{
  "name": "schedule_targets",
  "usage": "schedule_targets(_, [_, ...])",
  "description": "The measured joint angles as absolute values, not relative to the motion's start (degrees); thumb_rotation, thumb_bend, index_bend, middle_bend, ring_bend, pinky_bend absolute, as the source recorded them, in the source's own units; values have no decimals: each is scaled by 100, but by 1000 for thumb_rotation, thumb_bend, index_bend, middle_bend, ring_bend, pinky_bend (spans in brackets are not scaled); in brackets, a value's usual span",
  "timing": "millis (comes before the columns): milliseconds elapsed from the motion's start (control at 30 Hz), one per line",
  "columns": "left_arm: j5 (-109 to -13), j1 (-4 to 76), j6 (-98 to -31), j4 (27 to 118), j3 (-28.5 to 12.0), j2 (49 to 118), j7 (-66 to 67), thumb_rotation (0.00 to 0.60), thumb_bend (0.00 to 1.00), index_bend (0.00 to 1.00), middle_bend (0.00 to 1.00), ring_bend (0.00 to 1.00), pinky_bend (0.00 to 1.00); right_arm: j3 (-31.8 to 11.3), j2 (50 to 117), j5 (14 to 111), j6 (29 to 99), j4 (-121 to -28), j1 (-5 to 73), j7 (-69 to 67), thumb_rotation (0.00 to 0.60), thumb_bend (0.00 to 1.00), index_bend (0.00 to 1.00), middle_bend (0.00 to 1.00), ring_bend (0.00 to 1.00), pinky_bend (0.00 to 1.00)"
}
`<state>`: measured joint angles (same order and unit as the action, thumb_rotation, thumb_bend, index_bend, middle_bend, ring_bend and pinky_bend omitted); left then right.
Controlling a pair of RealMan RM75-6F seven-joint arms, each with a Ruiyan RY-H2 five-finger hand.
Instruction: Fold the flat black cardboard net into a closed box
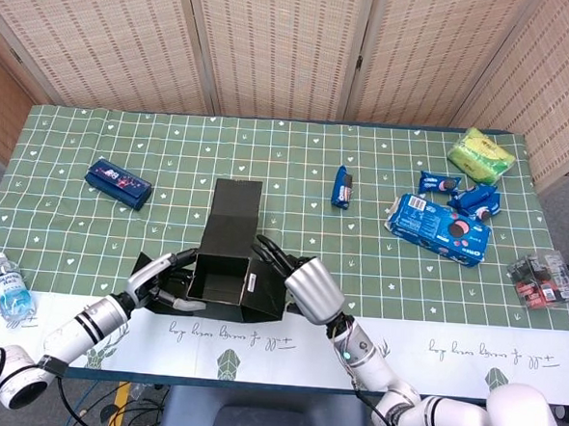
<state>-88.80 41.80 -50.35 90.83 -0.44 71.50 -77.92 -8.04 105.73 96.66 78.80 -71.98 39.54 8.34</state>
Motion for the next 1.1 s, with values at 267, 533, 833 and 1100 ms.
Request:
schedule_targets(267, [-8843,4183,-4988,9050,-8,7278,-7415,600,109,212,238,585,657,-907,10507,9661,7664,-7428,4100,1054,600,25,0,83,574,822])
schedule_targets(533, [-8852,4192,-4949,8779,39,7667,-7021,600,109,208,238,584,657,-898,10296,9753,7061,-7524,4458,1394,600,76,0,144,579,822])
schedule_targets(833, [-8865,4141,-4983,8159,125,8324,-6536,600,109,208,238,573,657,-574,10252,9930,6481,-7274,4764,1580,600,87,54,183,605,822])
schedule_targets(1100, [-8893,4028,-5152,7679,195,8791,-6054,600,109,195,238,563,656,-386,10390,10084,6386,-7002,4894,1430,600,202,101,212,619,822])
